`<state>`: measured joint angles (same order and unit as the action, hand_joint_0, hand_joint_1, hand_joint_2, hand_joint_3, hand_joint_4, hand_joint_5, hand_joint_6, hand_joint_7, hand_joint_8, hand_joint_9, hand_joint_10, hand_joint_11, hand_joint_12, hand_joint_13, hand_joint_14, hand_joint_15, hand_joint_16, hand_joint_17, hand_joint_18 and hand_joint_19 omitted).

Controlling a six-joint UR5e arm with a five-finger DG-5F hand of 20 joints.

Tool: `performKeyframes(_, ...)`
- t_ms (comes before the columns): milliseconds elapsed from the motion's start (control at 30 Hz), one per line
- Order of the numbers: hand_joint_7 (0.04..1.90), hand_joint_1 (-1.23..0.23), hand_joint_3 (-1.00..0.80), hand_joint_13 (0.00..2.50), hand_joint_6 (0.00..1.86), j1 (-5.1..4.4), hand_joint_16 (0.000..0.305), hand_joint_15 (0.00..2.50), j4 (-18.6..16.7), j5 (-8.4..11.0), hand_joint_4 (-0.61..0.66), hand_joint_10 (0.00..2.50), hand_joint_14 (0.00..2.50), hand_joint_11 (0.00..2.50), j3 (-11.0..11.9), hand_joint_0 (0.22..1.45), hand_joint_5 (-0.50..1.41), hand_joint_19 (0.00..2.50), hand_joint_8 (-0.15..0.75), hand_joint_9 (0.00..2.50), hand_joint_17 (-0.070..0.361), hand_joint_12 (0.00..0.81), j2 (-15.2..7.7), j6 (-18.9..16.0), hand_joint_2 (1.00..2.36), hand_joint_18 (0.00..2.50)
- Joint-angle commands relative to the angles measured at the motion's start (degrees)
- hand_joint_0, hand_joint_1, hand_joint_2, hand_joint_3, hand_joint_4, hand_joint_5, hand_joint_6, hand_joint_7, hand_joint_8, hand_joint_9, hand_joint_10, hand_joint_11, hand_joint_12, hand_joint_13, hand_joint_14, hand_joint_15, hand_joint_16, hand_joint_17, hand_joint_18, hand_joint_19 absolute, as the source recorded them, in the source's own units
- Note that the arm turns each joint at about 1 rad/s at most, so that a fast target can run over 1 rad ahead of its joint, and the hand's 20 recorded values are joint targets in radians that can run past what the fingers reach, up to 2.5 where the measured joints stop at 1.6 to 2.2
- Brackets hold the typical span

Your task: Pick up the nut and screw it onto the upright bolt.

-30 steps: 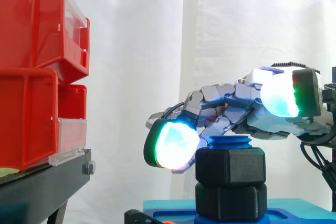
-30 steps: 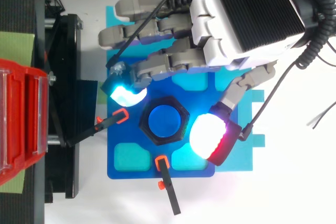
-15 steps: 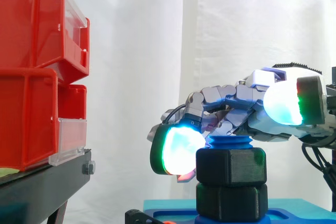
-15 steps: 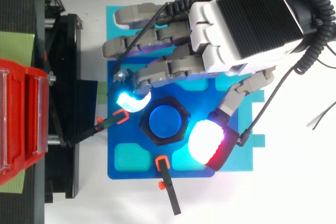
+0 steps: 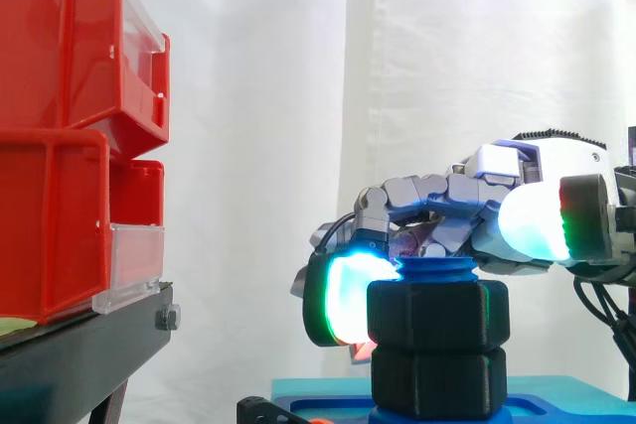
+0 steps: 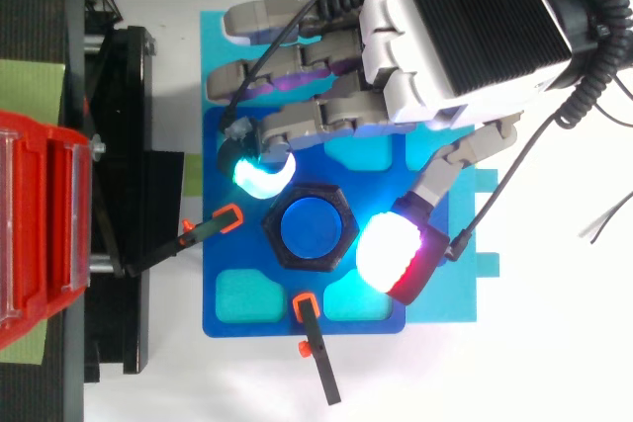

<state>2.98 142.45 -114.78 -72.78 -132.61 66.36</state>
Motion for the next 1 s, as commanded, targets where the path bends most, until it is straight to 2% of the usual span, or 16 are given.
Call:
performKeyframes(0,1.28,-0.26,-0.50,0.46,0.50,0.45,0.029,0.00,-0.1,0.00,0.12,0.00,0.00,0.00,0.0,0.48,0.04,0.00,0.234,0.96,0.064,0.259,0.0,0.0,1.00,0.10)
performKeyframes(333,1.33,-0.27,-0.50,0.55,0.50,1.32,0.025,0.00,-0.3,-0.18,0.09,0.00,0.00,0.00,0.1,0.49,0.06,0.00,0.232,1.08,0.056,0.238,0.1,-0.1,1.00,0.19)
performKeyframes(567,1.36,-0.28,-0.50,0.61,0.50,1.50,0.023,0.00,-0.8,-0.26,0.07,0.00,0.00,0.00,0.4,0.49,0.07,0.00,0.211,1.17,0.052,0.222,0.1,-0.1,1.00,0.27)
performKeyframes(800,1.19,-0.28,-0.50,0.55,0.50,1.59,0.025,0.00,-0.6,-0.35,0.15,0.00,0.00,0.00,1.5,0.49,0.01,0.00,0.237,1.05,0.057,0.247,0.1,0.0,1.00,0.22)
performKeyframes(967,0.94,-0.29,-0.50,0.51,0.50,1.32,0.029,0.00,-0.8,-0.35,0.22,0.00,0.00,0.00,1.5,0.47,-0.05,0.00,0.239,0.97,0.065,0.267,0.1,0.0,1.00,0.17)
